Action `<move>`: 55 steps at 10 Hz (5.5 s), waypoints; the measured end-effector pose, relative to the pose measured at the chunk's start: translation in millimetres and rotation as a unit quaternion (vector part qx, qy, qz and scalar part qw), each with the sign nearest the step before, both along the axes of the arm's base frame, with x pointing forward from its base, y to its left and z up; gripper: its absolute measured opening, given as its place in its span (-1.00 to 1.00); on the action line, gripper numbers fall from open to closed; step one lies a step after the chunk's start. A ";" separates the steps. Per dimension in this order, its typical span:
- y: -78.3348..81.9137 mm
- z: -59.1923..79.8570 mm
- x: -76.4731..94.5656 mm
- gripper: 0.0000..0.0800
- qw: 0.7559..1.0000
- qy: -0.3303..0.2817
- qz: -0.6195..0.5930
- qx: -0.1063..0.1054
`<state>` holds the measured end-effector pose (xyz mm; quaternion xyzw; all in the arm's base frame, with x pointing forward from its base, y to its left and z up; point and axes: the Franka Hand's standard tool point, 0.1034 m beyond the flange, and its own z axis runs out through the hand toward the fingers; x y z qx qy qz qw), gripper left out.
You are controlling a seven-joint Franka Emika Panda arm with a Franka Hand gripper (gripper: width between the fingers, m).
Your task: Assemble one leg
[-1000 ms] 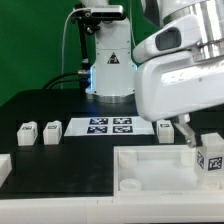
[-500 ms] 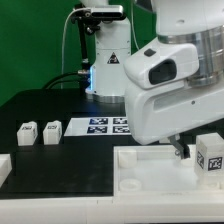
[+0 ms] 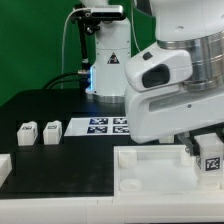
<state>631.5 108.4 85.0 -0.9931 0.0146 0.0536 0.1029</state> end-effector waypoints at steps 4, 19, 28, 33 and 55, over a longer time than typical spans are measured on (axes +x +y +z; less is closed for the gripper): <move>-1.3 -1.1 -1.0 -0.25 0.973 0.016 -0.229 -0.019; 5.9 -7.3 -7.5 0.62 0.968 -0.012 -0.249 0.005; 3.4 -4.1 0.7 -0.22 0.960 -0.017 -0.281 -0.014; -10.8 -7.4 -1.8 -0.22 0.772 0.075 -0.630 0.041; 1.8 -10.0 -4.4 -0.23 0.916 0.008 -0.400 0.006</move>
Offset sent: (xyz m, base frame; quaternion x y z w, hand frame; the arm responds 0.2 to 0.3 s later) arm -0.0182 0.0094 -0.0114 0.0349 0.0075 0.3799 0.9243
